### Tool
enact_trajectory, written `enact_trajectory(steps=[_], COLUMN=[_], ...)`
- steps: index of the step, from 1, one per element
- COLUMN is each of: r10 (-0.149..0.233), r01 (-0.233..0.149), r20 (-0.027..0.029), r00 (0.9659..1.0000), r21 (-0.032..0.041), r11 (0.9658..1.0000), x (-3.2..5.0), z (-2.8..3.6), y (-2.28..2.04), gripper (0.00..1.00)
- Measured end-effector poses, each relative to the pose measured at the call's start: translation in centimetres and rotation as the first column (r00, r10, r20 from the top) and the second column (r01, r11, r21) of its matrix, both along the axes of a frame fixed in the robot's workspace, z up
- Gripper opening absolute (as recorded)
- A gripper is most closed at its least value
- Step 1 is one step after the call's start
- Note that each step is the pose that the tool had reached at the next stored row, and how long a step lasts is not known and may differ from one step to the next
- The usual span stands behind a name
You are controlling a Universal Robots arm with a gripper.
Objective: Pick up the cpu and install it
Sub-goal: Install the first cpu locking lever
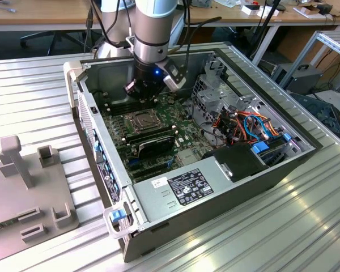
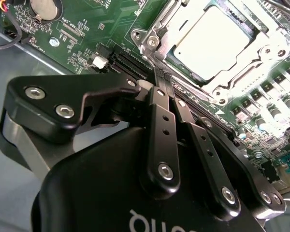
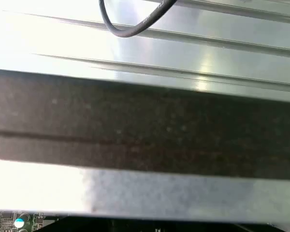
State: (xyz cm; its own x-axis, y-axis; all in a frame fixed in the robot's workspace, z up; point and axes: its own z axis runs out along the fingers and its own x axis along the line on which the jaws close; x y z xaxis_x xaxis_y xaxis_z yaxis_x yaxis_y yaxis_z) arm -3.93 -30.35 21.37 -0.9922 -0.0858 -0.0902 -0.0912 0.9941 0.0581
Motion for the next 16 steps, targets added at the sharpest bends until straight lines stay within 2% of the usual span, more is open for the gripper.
enact_trajectory(steps=[2,8,12,16], r10=[0.000,-0.003,-0.004,-0.004], r01=[0.000,0.003,0.004,0.004], r20=[0.0002,-0.0004,-0.0004,-0.0004], r00=[1.0000,1.0000,1.0000,1.0000], r21=[-0.0031,-0.0292,-0.0297,-0.0298], r11=[1.0000,0.9996,0.9995,0.9995], x=[0.00,0.00,-0.07,-0.55], z=[0.03,0.05,0.04,0.01], y=[-0.02,-0.12,-0.12,-0.13], gripper=[0.11,0.11,0.11,0.11])
